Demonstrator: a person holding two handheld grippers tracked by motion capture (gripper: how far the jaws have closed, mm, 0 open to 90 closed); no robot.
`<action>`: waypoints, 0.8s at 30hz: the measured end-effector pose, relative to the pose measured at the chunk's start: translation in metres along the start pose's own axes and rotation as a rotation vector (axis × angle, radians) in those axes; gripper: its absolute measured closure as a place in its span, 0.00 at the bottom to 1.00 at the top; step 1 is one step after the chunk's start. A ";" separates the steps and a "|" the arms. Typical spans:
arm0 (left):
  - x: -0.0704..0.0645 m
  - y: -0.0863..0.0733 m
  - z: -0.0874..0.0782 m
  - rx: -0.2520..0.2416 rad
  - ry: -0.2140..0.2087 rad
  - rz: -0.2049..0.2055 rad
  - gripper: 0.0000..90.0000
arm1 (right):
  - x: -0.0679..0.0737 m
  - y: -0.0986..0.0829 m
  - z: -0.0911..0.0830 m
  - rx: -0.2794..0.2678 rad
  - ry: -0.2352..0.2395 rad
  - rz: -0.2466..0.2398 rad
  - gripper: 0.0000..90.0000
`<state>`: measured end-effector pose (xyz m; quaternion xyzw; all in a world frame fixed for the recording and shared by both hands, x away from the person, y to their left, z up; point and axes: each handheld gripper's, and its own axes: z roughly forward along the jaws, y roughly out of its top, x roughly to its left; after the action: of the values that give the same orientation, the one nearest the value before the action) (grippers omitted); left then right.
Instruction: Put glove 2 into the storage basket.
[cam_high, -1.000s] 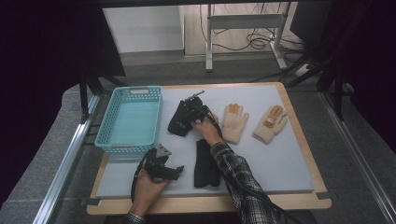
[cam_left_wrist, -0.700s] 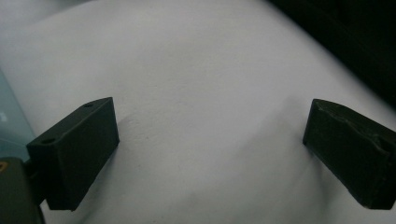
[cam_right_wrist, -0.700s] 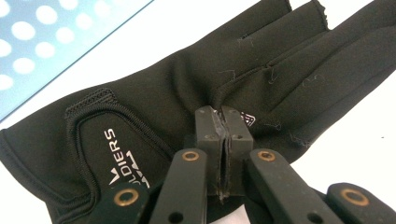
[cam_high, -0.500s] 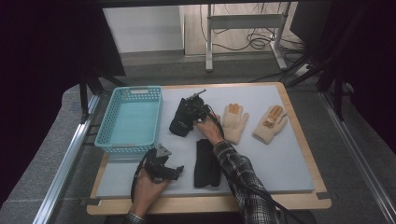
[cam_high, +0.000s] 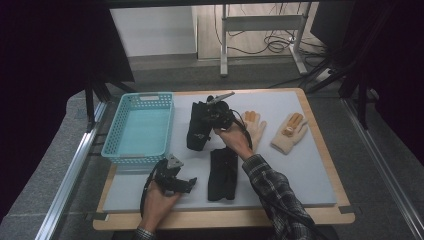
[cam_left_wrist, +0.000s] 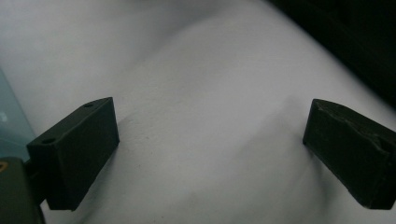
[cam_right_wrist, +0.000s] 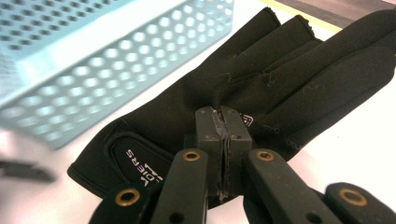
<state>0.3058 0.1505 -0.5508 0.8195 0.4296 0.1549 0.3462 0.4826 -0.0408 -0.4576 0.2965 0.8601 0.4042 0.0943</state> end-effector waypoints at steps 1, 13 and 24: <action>0.000 0.000 0.000 -0.002 0.000 0.001 0.04 | 0.002 -0.001 -0.007 -0.003 0.016 0.003 0.97; 0.000 0.000 0.000 -0.001 0.001 0.002 0.04 | 0.039 -0.043 -0.085 0.018 0.105 -0.057 0.97; 0.000 0.000 0.000 -0.005 0.002 -0.003 0.04 | 0.059 -0.088 -0.122 0.070 0.090 -0.042 0.97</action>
<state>0.3057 0.1501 -0.5508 0.8180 0.4306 0.1563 0.3479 0.3477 -0.1280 -0.4395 0.2629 0.8832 0.3846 0.0534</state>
